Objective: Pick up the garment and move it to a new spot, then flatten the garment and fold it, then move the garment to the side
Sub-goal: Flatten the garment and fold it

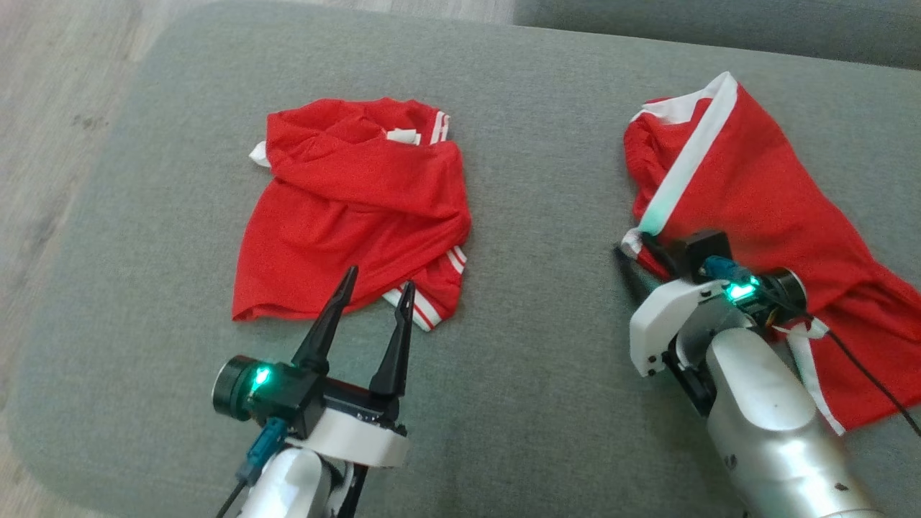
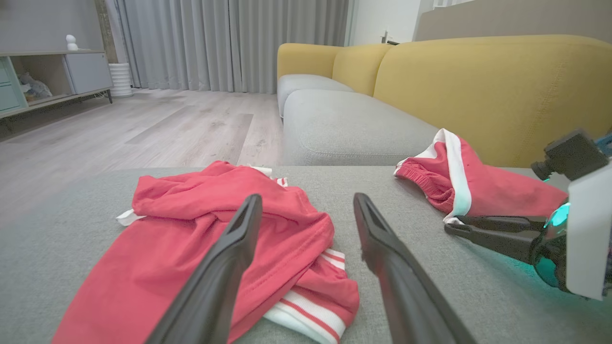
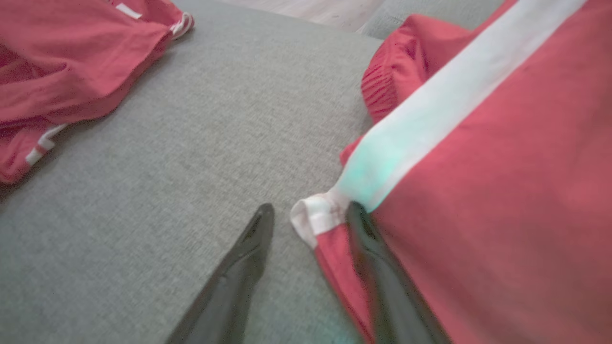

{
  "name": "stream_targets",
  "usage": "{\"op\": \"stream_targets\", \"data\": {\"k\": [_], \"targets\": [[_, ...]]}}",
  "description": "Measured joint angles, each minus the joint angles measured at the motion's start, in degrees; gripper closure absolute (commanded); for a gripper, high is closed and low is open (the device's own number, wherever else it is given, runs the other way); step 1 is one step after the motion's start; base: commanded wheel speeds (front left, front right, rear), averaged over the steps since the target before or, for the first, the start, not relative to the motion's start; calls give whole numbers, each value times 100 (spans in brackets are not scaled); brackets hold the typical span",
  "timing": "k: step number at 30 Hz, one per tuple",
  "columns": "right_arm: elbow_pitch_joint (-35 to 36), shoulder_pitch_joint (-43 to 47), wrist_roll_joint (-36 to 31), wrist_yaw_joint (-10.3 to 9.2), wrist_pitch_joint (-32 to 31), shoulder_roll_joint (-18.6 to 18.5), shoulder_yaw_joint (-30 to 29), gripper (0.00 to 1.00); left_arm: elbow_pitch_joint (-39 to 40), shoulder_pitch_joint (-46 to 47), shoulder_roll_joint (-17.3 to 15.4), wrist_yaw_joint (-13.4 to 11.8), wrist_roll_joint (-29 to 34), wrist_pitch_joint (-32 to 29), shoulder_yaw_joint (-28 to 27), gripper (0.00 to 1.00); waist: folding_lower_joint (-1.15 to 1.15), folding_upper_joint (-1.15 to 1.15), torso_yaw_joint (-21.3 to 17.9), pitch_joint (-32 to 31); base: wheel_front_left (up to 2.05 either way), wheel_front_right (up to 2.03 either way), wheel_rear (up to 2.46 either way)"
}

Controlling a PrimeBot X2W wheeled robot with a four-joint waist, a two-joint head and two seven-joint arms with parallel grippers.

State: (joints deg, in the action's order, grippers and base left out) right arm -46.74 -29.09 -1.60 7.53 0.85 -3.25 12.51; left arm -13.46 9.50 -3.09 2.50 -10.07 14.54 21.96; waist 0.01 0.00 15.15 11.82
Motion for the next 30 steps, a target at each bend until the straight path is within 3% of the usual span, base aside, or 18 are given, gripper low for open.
{"op": "stream_targets", "data": {"k": [6, 12, 20, 24, 30], "targets": [[46, -36, 64, 0, 326, -4, -209, 100, -24, -7, 11, -48, 0, 0, -89, 0, -1, 0, -227, -93, 0, 0, 0], [902, -40, 2, 0, 283, -116, -777, 100, -22, -36, 12, -46, 0, 0, -172, 0, -1, 0, -575, -258, 0, 0, 0], [2080, -369, -3, 0, -682, -1040, -1546, 100, -9, -45, 14, 4, 5, 0, -166, 0, -1, 0, -732, -249, 0, 0, 0], [1906, -770, 43, 0, -1001, -1499, -1928, 100, 2, -30, 14, 31, 5, -1, -118, 0, -1, 0, -614, -106, 0, 0, 0], [968, -1668, -331, 0, -925, -2276, -3020, 100, -2, 141, 18, 53, 3, 0, -4, 0, -1, 0, -261, 121, 0, 0, 0]]}}
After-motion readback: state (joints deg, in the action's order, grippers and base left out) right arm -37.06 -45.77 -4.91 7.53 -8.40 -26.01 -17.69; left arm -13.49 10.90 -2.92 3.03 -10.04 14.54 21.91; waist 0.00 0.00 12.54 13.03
